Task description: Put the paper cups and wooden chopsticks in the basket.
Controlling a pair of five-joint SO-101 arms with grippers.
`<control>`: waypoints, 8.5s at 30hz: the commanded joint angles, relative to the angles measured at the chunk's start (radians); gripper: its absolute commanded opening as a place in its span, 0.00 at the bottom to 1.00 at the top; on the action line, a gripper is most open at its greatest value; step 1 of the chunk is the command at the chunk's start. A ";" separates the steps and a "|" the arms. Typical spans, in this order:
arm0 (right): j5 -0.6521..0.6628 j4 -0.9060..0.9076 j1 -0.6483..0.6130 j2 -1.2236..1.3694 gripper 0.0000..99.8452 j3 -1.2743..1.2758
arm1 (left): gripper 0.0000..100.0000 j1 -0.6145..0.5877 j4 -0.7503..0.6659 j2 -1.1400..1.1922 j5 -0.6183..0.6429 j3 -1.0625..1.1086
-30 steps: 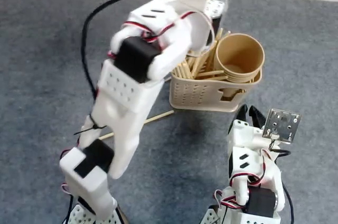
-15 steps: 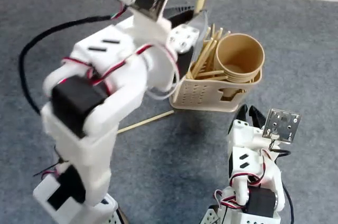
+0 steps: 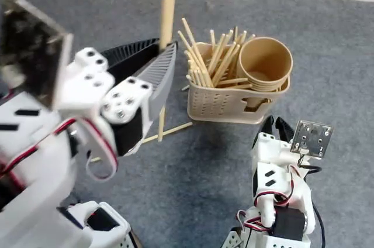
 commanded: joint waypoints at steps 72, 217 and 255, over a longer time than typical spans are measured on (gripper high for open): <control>0.014 -0.030 -0.004 -0.004 0.07 -0.004 | 0.19 -0.108 -1.185 -0.203 0.058 1.403; 0.014 -0.031 -0.004 -0.004 0.07 0.012 | 0.00 -0.483 -0.358 0.305 -0.684 1.632; 0.014 -0.031 -0.004 -0.004 0.07 0.012 | 0.01 -0.292 -0.842 -0.490 -0.140 1.336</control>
